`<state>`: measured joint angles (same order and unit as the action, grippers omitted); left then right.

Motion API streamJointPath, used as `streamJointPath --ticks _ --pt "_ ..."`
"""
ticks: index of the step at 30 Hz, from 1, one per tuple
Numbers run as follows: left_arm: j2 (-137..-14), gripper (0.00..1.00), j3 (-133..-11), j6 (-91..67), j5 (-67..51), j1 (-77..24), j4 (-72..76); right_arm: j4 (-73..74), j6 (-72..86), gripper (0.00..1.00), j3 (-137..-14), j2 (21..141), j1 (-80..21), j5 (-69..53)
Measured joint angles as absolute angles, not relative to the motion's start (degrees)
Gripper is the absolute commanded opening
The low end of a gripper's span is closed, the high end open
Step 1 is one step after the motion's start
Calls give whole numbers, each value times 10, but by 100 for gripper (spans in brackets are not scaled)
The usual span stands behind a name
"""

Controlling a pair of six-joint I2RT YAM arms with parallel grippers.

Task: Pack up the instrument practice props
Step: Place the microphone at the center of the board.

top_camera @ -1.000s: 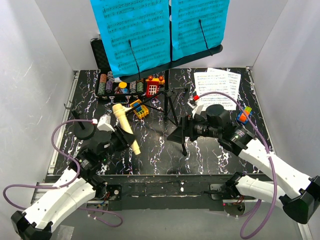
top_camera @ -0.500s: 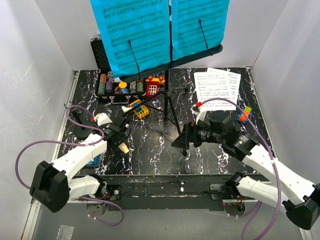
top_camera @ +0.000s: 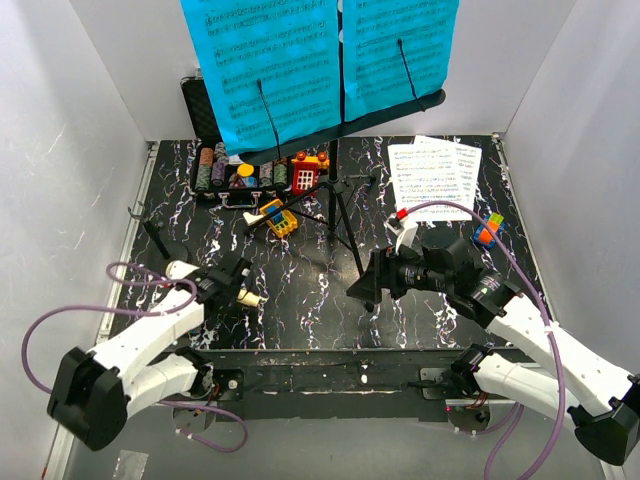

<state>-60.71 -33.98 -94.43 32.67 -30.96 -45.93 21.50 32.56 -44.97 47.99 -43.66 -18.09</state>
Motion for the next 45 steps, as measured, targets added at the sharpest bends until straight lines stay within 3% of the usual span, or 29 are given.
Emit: streamJointPath --ticks 5,21,22,24,29,39,45 --pt "-535 0 -314 -1032 363 -306 -495 214 325 87 -448 482 -437 -181" --pt "-642 0 -268 -1061 357 -164 -380 222 317 87 -448 491 -437 -181" --pt "-652 2 -270 -1058 359 -159 -371 223 317 87 -448 491 -437 -181" --pt "-675 14 -281 -1044 356 -148 -350 226 315 87 -448 491 -437 -181" --pt "-720 30 -300 -1019 351 -138 -304 231 311 87 -448 491 -437 -177" --pt "-735 52 -308 -999 343 -132 -274 239 310 87 -448 491 -437 -172" --pt "-729 56 -308 -988 332 -123 -265 239 309 87 -448 491 -437 -169"
